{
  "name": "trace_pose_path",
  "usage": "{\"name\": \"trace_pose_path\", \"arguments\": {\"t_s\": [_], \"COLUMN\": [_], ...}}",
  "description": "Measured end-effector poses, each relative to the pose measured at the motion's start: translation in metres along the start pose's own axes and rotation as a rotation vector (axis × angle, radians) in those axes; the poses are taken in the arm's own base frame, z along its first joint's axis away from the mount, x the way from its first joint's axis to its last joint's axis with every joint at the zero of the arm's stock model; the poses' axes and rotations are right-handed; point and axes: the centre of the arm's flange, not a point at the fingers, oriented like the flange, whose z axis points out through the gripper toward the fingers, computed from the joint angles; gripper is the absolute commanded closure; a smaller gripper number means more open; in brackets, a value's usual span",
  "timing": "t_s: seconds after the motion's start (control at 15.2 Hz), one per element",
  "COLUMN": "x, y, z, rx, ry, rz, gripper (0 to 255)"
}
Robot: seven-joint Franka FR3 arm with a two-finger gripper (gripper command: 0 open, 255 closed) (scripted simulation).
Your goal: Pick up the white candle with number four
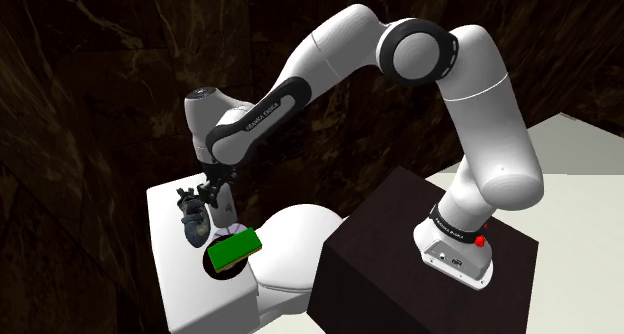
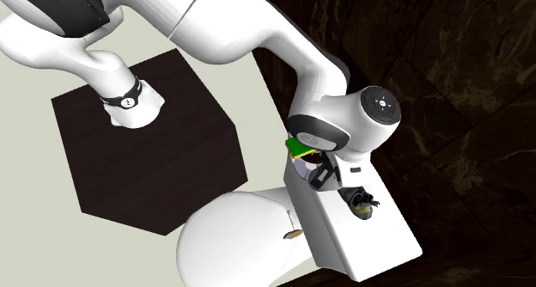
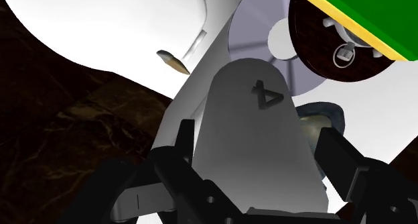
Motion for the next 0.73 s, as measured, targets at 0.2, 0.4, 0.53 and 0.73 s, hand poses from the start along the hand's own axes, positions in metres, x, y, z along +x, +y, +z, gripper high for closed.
{"name": "trace_pose_path", "arguments": {"t_s": [0.2, 0.4, 0.53, 0.73], "x": [-0.001, -0.003, -0.002, -0.004], "y": [-0.001, -0.002, -0.003, -0.003], "z": [-0.015, -0.030, -0.040, -0.054], "rx": [0.000, 0.000, 0.000, 0.000], "ry": [0.000, 0.000, 0.000, 0.000], "rz": [0.000, 0.000, 0.000, 0.000], "gripper": [255, 255, 255, 255]}}
